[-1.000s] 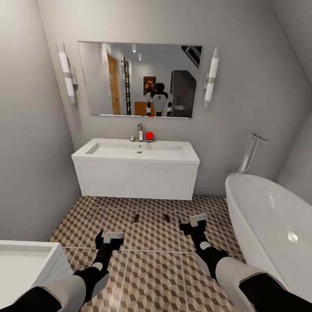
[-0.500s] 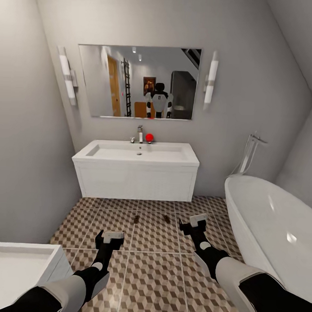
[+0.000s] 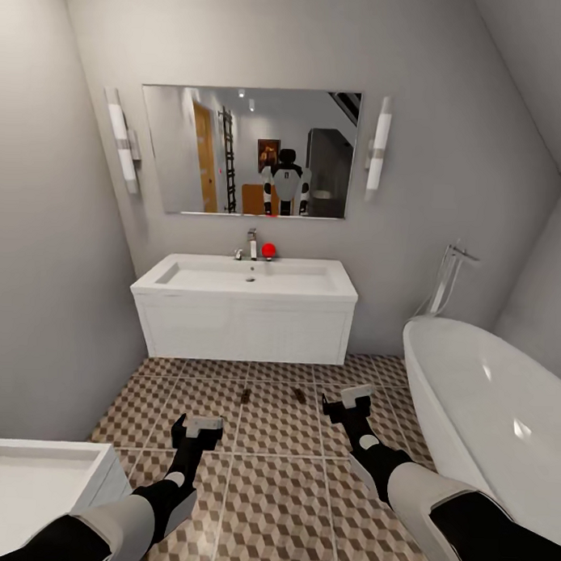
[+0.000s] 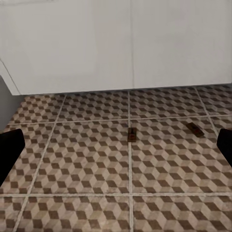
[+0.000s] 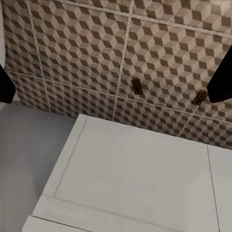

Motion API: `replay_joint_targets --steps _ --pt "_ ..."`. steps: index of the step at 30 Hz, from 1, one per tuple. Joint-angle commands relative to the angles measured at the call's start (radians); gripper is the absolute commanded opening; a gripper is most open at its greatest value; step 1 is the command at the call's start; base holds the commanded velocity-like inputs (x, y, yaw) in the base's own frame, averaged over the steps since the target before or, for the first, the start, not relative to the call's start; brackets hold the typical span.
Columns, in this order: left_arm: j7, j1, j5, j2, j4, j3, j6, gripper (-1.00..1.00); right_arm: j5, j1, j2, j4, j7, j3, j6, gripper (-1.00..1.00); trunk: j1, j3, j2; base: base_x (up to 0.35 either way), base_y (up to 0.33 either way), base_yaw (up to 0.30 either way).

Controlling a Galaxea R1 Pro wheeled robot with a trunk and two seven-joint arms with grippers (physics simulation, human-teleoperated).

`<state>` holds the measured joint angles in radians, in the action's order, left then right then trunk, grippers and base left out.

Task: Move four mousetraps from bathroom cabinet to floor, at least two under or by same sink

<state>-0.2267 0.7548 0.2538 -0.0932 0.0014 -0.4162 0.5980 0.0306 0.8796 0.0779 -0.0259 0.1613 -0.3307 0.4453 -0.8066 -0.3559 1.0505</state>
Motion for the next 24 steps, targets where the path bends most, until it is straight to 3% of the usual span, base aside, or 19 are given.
replay_joint_targets --steps 1,24 --pt "-0.005 0.001 0.005 0.0 0.001 -0.009 0.002 1.0 0.003 0.001 0.0 0.001 0.006 -0.008 0.002 1.0 0.004 0.002 -0.006 0.0 0.0 0.0" --pt "-0.005 0.0 0.005 0.0 0.002 -0.009 0.002 1.0 0.003 -0.002 0.002 0.001 0.006 -0.008 0.003 1.0 0.092 0.074 -0.167 0.0 0.0 0.0"
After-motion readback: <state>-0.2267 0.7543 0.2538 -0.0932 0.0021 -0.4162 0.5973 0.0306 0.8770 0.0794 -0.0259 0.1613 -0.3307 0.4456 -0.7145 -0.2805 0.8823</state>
